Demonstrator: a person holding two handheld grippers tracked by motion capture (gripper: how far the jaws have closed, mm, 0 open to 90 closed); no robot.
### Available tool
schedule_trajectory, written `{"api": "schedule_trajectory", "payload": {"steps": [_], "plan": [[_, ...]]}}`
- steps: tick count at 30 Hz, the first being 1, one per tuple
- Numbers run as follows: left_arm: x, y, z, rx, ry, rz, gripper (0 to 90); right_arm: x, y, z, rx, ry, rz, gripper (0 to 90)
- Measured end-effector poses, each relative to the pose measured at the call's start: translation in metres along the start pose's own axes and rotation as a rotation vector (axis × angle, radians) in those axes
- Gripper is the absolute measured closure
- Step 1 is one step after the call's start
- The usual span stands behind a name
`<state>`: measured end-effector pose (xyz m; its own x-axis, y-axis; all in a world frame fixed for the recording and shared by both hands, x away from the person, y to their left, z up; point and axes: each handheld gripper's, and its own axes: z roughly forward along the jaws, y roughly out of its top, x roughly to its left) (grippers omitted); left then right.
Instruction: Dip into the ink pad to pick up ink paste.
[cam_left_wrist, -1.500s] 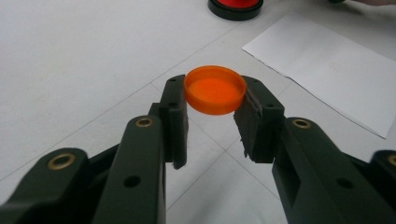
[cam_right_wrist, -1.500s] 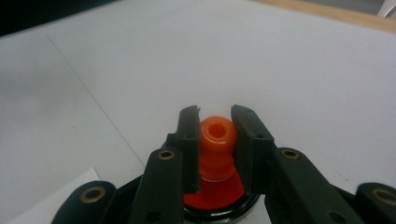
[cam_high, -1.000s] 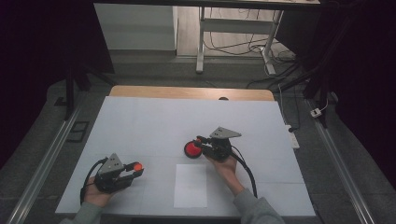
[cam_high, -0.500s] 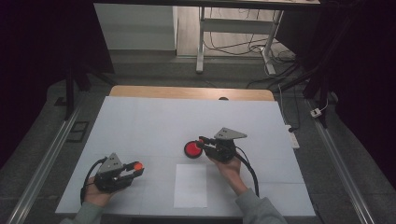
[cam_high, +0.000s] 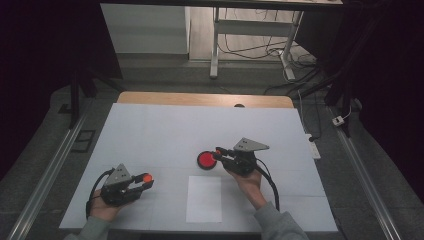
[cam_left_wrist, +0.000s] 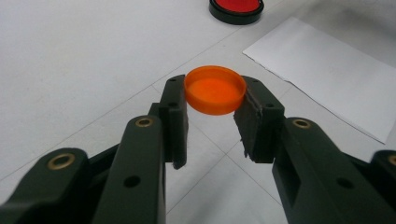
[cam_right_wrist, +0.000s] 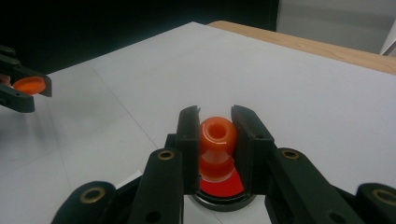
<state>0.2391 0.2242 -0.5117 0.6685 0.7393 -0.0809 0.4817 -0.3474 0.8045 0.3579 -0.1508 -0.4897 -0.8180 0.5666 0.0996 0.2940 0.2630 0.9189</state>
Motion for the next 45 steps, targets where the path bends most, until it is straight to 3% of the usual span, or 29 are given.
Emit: {"api": "schedule_trajectory", "payload": {"steps": [45], "plan": [[0.002, -0.002, 0.000, 0.004, 0.002, -0.002, 64.8, 0.022, -0.003, -0.018, 0.017, 0.085, -0.029, 72.4]]}}
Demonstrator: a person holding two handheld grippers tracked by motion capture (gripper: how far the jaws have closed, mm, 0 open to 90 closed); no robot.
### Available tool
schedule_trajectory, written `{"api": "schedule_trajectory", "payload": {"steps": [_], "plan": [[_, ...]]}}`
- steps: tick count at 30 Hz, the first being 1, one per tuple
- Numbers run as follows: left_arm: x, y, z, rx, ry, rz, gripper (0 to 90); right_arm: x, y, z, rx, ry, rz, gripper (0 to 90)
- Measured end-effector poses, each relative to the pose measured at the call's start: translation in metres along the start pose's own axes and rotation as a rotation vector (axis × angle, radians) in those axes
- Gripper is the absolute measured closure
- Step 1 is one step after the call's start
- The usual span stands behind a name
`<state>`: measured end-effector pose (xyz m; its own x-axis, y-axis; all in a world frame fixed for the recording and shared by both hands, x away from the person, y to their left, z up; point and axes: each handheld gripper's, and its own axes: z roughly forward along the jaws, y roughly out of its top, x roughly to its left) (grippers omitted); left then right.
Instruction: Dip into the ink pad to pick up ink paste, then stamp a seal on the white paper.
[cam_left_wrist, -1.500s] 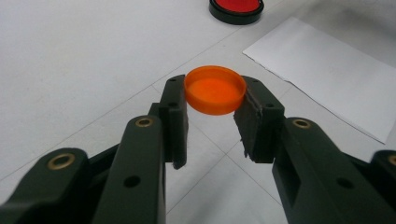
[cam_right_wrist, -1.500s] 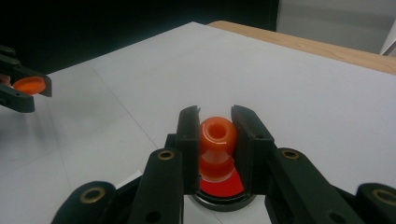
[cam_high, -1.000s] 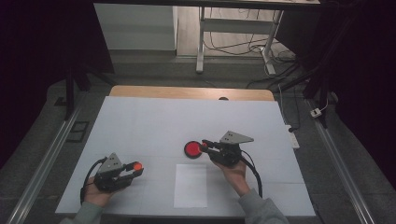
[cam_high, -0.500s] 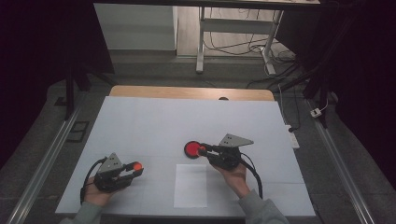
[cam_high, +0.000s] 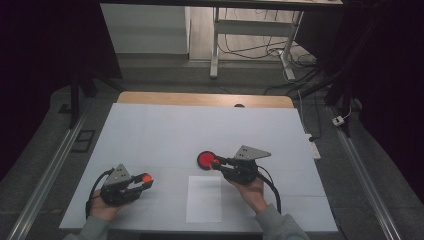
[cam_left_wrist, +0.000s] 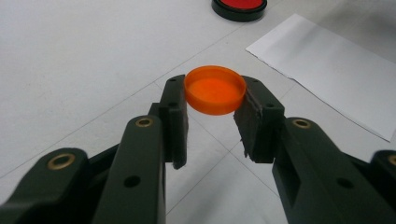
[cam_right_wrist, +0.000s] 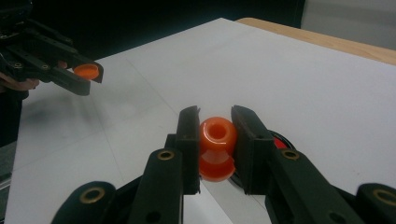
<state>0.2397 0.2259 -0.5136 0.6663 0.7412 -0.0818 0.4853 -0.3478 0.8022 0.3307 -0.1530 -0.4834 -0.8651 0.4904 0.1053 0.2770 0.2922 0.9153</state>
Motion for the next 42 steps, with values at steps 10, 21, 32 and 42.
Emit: {"api": "schedule_trajectory", "payload": {"steps": [10, 21, 32, 42], "plan": [[0.000, 0.000, 0.000, -0.001, 0.000, -0.002, 64.7, 0.005, -0.002, 0.000, 0.008, 0.018, -0.005, 72.4], [0.000, 0.000, 0.000, -0.001, 0.000, -0.002, 64.7, 0.011, -0.004, -0.001, 0.020, 0.037, -0.013, 72.4], [0.000, 0.000, 0.000, 0.000, 0.003, -0.002, 64.7, 0.021, -0.006, -0.001, 0.026, 0.063, -0.026, 72.3], [-0.001, 0.000, 0.001, 0.000, 0.000, -0.002, 64.7, 0.027, -0.010, -0.006, 0.035, 0.072, -0.036, 72.3]]}}
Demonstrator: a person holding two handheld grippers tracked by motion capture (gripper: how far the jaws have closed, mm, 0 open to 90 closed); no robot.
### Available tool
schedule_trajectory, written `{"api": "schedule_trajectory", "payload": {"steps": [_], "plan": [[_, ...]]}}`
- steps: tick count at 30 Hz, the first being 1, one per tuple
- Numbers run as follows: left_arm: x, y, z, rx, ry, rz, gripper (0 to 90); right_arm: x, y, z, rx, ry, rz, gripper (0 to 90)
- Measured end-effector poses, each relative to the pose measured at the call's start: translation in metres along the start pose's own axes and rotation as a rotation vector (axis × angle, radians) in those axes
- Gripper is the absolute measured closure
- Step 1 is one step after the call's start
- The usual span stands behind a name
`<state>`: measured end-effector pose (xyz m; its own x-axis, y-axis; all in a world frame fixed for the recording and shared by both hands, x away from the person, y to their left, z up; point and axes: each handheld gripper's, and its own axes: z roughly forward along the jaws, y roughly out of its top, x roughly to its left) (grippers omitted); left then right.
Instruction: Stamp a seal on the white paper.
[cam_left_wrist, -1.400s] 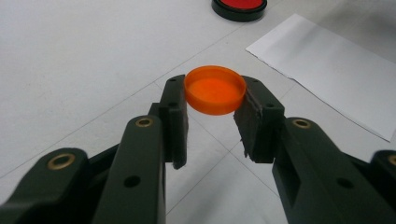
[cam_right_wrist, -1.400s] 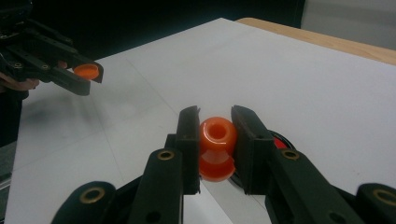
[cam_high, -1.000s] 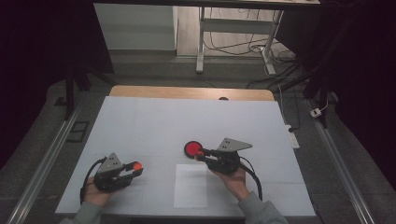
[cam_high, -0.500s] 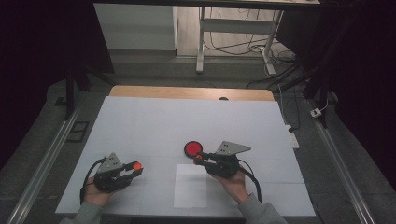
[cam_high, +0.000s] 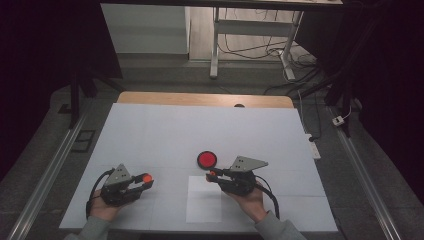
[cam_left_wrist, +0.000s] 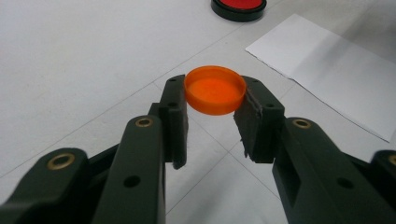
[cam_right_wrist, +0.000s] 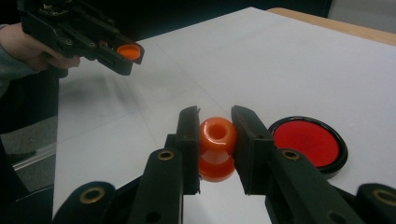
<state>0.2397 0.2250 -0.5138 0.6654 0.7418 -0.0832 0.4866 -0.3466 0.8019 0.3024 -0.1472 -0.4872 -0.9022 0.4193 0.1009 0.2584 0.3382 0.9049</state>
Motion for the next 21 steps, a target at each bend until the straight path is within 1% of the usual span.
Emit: {"api": "schedule_trajectory", "payload": {"steps": [10, 13, 17, 21], "plan": [[0.001, 0.000, 0.000, 0.003, -0.003, -0.002, 64.6, 0.004, -0.006, 0.003, 0.018, 0.016, -0.010, 72.3], [0.001, 0.000, 0.001, 0.004, -0.004, -0.002, 64.7, 0.006, -0.007, 0.005, 0.031, 0.023, -0.011, 72.3], [0.001, 0.000, 0.001, 0.008, -0.006, 0.003, 64.7, 0.010, -0.010, 0.010, 0.052, 0.035, -0.025, 72.3], [0.001, 0.000, 0.001, 0.008, -0.007, 0.002, 64.7, 0.011, -0.012, 0.012, 0.063, 0.037, -0.030, 72.3]]}}
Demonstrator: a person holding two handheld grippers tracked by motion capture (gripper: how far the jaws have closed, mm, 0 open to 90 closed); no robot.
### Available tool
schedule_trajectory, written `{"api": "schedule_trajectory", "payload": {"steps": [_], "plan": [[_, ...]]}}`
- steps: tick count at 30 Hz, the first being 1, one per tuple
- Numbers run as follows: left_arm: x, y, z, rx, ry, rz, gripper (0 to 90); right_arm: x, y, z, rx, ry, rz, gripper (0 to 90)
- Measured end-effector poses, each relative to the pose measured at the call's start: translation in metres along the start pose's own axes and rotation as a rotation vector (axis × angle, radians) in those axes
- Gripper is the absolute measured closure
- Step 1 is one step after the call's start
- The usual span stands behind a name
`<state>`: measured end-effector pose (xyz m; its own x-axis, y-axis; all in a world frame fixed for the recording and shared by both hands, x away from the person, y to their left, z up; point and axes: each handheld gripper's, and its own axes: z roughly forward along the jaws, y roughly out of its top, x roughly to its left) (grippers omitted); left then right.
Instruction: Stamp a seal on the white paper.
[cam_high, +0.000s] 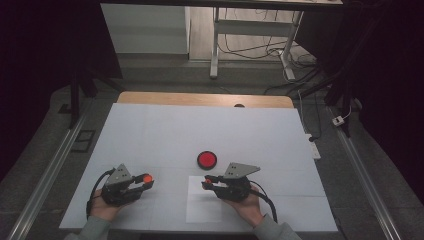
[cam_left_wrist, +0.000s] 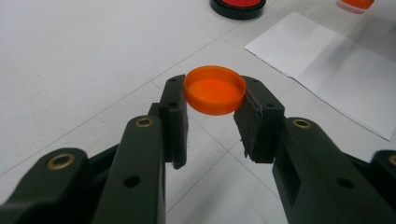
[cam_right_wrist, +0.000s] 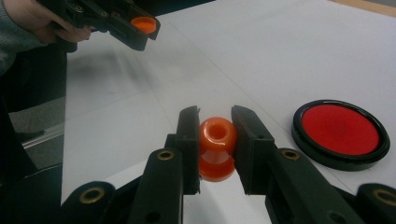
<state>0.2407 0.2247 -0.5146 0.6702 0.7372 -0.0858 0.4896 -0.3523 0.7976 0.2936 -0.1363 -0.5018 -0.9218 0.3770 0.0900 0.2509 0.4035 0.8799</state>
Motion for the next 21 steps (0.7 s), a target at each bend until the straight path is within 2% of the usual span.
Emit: {"api": "schedule_trajectory", "payload": {"steps": [21], "plan": [[0.000, 0.000, 0.000, 0.001, 0.000, 0.000, 64.7, 0.005, -0.014, 0.014, 0.082, 0.010, -0.030, 72.2]]}}
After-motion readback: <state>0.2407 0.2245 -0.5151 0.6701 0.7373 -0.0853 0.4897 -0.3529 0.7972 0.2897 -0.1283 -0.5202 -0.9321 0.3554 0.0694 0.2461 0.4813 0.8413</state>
